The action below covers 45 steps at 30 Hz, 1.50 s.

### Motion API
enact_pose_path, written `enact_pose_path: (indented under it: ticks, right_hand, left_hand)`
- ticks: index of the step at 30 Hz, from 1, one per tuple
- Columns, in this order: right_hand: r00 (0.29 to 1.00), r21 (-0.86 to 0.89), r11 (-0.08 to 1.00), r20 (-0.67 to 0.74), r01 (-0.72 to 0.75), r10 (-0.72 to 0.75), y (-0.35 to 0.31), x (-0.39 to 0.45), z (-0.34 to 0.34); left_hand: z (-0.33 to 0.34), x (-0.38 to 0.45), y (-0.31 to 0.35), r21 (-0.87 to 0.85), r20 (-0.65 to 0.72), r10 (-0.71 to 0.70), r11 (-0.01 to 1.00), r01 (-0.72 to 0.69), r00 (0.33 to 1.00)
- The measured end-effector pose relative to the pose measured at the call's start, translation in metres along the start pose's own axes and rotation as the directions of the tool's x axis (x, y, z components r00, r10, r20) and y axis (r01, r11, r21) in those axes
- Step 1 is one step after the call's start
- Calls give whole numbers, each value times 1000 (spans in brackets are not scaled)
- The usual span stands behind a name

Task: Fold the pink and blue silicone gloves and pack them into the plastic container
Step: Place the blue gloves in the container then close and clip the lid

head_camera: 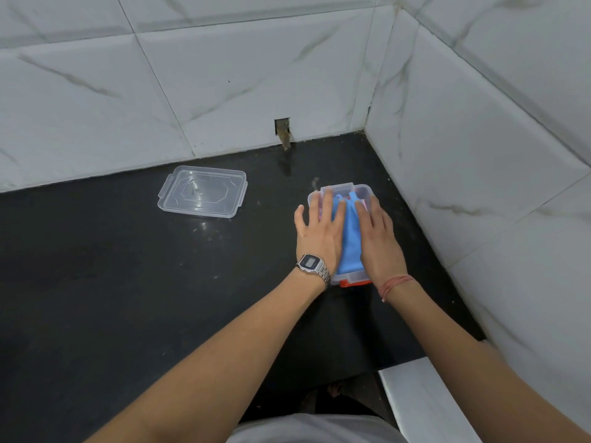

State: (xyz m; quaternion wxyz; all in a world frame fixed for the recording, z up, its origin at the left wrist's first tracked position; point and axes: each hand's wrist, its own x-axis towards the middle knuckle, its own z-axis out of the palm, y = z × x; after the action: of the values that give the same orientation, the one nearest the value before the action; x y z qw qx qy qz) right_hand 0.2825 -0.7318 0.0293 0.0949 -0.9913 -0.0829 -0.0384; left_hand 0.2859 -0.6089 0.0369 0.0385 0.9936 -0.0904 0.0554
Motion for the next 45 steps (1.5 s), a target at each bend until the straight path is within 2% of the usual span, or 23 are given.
enact_pose_path:
  ticks: [3, 7, 10, 12, 16, 20, 23, 29, 34, 36, 39, 42, 43, 45]
  right_hand:
    - [999, -208, 978, 52, 19, -9, 2, 1, -5]
    - [994, -238, 969, 103, 63, -40, 6, -1, -16]
    - [985, -169, 983, 166, 75, -46, 12, -3, -20]
    - [983, -183, 981, 183, 63, -29, 12, -4, -22]
    - [975, -303, 952, 221, 53, 16, 3, -4, -16]
    - [971, -518, 838, 233, 170, -53, -3, -1, -8]
    - [955, -556, 801, 288, 224, -67, -1, 5, -5]
    - [917, -416, 890, 398, 189, -9, -3, 19, -3]
    - [907, -283, 955, 419, 90, 39, -7, 21, -8]
    - [912, -234, 970, 410, 73, 30, -6, 19, -12]
    - [964, -97, 995, 266, 30, -3, 0, 7, -17]
    - [998, 33, 999, -54, -24, 26, 9, -7, -19]
    - [990, 119, 989, -97, -90, 102, 14, -9, -17]
    - [950, 401, 869, 6, -288, 312, 21, -10, -15]
  left_hand:
    - [-3, 2, 0, 113, 39, 94, 989, -98, 995]
    - [-2, 7, 0, 183, 233, 159, 962, -203, 959]
    - [-1, 9, 1, 256, 282, 138, 943, -213, 950]
    - [-1, 11, 2, 318, 338, 100, 924, -214, 936]
    - [1, 17, 4, 425, 433, 60, 866, -263, 899]
    - [5, 22, 7, 441, 505, 39, 847, -296, 862]
    - [7, 24, 8, 438, 538, 36, 842, -316, 842]
    - [10, 24, 8, 451, 557, 33, 827, -336, 830]
    - [6, 25, 7, 421, 558, 74, 833, -360, 826]
    - [3, 23, 5, 377, 521, 101, 864, -335, 848]
    - [2, 16, 4, 213, 389, 198, 931, -297, 900]
    - [3, 11, 15, -2, 287, 242, 968, -252, 927]
    - [5, 12, 21, -57, 290, 216, 976, -208, 932]
    - [9, 18, 31, -111, 307, 137, 988, -108, 942]
